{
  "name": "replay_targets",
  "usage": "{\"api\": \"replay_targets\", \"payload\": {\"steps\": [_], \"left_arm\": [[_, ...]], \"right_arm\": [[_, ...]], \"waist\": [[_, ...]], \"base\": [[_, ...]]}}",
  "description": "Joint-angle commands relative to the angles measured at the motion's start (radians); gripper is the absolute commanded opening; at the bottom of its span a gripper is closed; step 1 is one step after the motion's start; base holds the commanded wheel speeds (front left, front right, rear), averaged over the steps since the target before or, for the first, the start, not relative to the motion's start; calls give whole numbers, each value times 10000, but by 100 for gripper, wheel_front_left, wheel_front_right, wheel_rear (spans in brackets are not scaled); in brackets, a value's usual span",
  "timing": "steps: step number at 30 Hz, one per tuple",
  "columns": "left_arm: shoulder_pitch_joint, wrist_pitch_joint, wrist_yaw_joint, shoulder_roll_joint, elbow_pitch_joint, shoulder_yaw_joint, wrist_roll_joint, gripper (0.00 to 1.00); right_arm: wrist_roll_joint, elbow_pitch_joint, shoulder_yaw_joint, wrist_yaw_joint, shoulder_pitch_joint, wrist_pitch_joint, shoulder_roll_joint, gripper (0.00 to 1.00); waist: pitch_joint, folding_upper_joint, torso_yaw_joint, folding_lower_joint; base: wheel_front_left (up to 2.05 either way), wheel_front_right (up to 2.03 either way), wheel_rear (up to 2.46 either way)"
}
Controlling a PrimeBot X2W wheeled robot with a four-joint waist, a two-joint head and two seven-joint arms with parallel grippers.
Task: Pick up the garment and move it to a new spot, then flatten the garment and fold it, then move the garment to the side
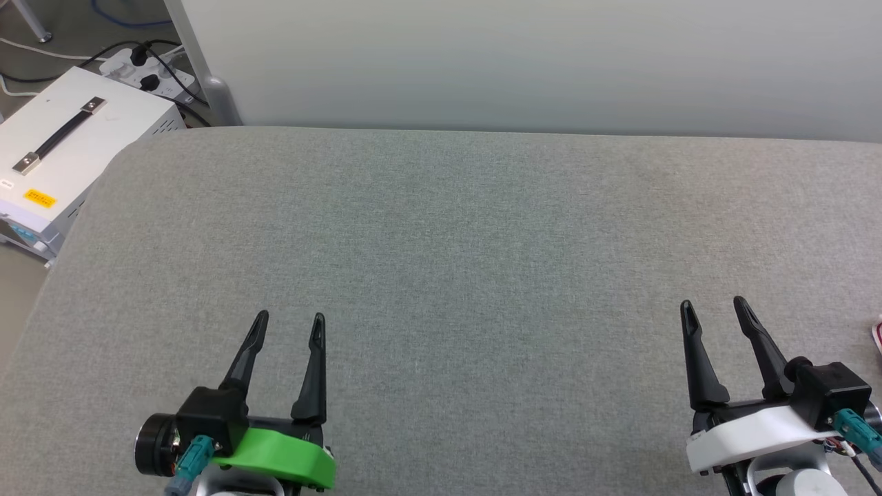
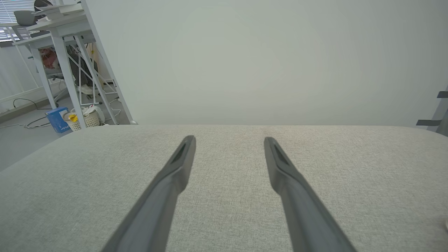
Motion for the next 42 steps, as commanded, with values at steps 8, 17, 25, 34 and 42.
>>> {"api": "replay_targets", "payload": {"steps": [8,17,25,34,42], "left_arm": [[150,-57,-29,-69,-251,126,165,100],[19,16,2,4,-278,134,10,0],[-7,185,86,8,-277,153,101,0],[-34,363,175,2,-276,189,197,0],[-58,523,256,-4,-275,222,283,0]], "right_arm": [[-151,78,-45,-9,-104,-94,46,100],[-87,61,17,0,-10,6,56,0],[-216,26,2,-1,-18,171,74,0],[-353,-11,-17,-1,-27,346,94,0],[-477,-45,-34,-2,-35,504,111,0]], "waist": [[-14,108,-79,1],[30,0,-146,1],[-5,7,-164,1],[-42,15,-183,1],[-75,22,-199,1]], "base": [[0,0,0],[0,0,0],[0,0,0],[0,0,0],[0,0,0]]}}
